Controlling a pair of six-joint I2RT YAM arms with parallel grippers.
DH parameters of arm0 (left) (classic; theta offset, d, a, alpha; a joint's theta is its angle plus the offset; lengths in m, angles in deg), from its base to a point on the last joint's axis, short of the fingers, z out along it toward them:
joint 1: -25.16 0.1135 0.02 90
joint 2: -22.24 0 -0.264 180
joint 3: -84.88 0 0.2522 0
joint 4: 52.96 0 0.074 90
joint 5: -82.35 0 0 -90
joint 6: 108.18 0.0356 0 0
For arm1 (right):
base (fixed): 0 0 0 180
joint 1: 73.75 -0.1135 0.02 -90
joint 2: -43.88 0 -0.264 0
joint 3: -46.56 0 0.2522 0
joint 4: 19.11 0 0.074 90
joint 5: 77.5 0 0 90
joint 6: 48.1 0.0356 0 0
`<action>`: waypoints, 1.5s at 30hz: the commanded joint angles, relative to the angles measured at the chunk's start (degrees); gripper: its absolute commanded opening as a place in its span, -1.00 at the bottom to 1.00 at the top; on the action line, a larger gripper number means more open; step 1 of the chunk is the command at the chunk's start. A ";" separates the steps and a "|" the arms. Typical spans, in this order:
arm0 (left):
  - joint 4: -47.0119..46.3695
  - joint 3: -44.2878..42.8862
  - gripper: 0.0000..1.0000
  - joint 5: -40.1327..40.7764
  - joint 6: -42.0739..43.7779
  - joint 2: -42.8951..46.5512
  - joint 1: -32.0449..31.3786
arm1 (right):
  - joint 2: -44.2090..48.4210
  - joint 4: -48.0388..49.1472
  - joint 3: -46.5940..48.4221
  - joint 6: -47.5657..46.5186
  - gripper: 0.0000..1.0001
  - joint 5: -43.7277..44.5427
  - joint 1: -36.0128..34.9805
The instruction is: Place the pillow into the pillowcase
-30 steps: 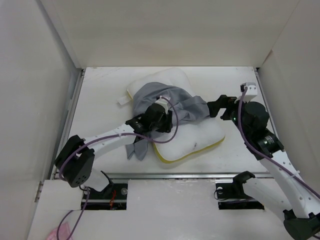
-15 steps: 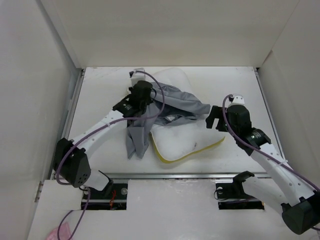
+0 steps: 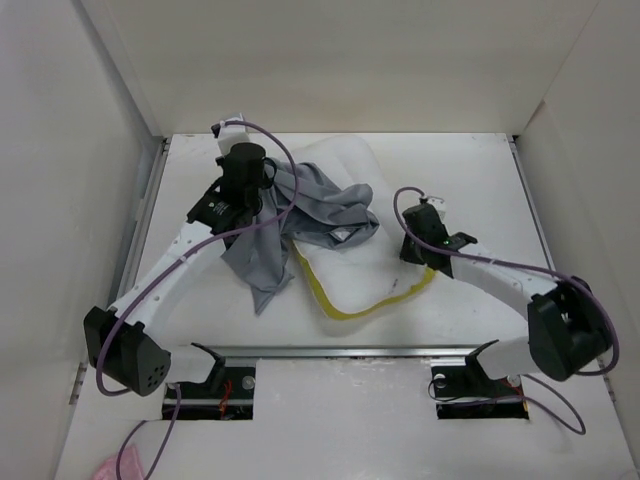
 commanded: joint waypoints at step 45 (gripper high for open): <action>1.76 -2.37 -1.00 -4.26 3.87 6.12 1.20 | -28.34 13.36 20.47 -23.85 0.78 -12.80 -13.17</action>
